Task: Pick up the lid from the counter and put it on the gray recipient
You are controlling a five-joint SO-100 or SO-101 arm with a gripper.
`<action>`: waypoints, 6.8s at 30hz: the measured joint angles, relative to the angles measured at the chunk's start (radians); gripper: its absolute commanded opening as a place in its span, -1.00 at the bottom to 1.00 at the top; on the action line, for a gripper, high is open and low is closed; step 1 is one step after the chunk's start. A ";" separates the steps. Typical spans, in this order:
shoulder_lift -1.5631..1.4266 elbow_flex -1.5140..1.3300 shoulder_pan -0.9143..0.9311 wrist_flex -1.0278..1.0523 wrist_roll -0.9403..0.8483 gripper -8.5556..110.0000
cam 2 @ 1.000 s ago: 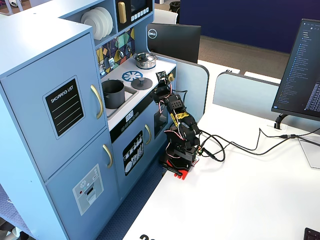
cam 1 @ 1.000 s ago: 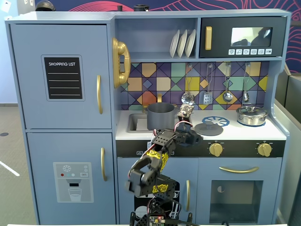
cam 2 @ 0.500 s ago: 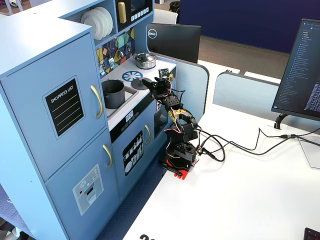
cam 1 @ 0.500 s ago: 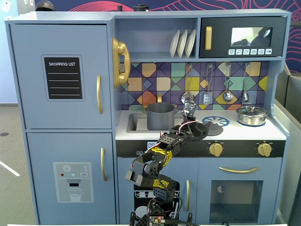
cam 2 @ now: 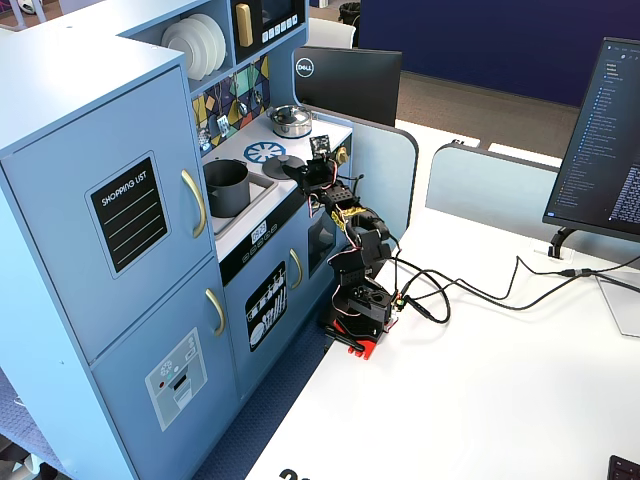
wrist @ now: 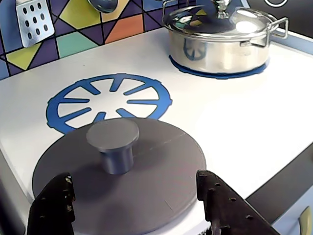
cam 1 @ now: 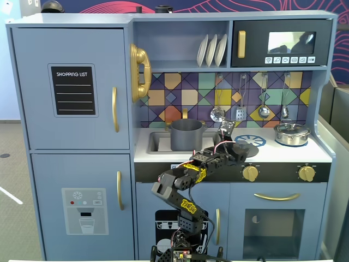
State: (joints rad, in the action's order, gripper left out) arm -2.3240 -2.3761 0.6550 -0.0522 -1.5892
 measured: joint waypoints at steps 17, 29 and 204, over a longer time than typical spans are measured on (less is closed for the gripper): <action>0.264 0.163 -0.040 -0.049 -0.035 -0.51; 0.408 0.247 -0.040 -0.110 -0.035 -0.54; -0.676 -0.606 -0.652 0.942 -0.057 -0.85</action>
State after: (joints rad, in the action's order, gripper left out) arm -3.0005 -2.9821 0.0031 0.8897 -1.6460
